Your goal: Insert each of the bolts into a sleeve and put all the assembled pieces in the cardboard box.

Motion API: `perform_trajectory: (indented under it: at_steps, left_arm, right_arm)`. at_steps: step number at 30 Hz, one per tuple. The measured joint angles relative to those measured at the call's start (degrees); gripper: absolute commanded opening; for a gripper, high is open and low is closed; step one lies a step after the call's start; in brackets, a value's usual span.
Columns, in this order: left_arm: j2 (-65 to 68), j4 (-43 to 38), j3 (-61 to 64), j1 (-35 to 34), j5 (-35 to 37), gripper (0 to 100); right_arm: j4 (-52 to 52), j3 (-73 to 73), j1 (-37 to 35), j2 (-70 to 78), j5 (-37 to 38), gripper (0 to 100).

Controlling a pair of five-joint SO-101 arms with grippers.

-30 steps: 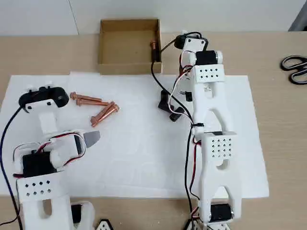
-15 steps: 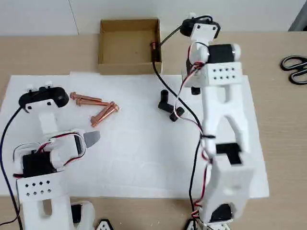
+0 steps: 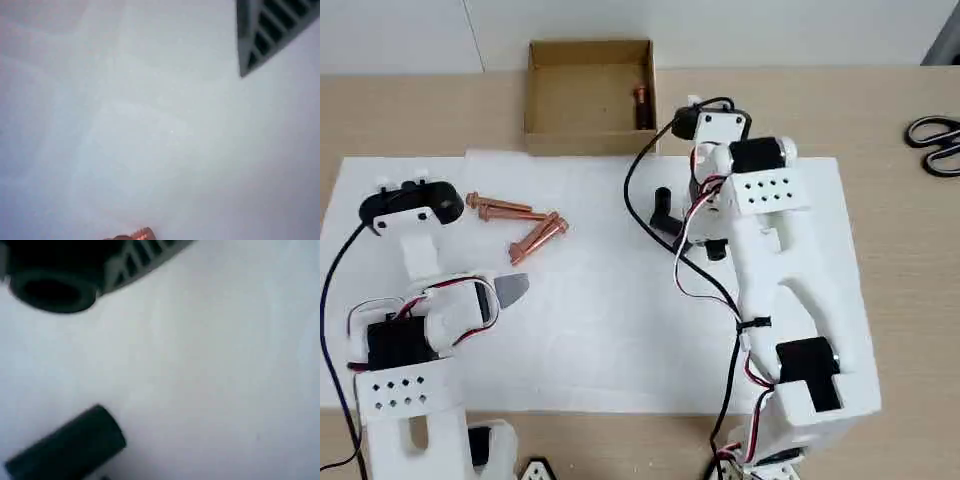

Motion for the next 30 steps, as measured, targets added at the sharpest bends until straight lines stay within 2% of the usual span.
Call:
perform_trajectory:
  at_steps: [17, 24, 30]
  left_arm:
    - [0.0, 0.0, 0.0, 0.0, 0.0, 33]
    - [0.0, 0.0, 0.0, 0.0, 0.0, 33]
    - [0.0, 0.0, 0.0, 0.0, 0.0, 33]
  right_arm:
    - [-3.2, 1.1, -1.8, 14.3, 0.0, 3.1]
    - [-3.2, 1.1, -1.9, 14.7, 0.0, 15.8]
    - [-1.7, 1.1, -1.9, 14.6, 0.0, 16.9]
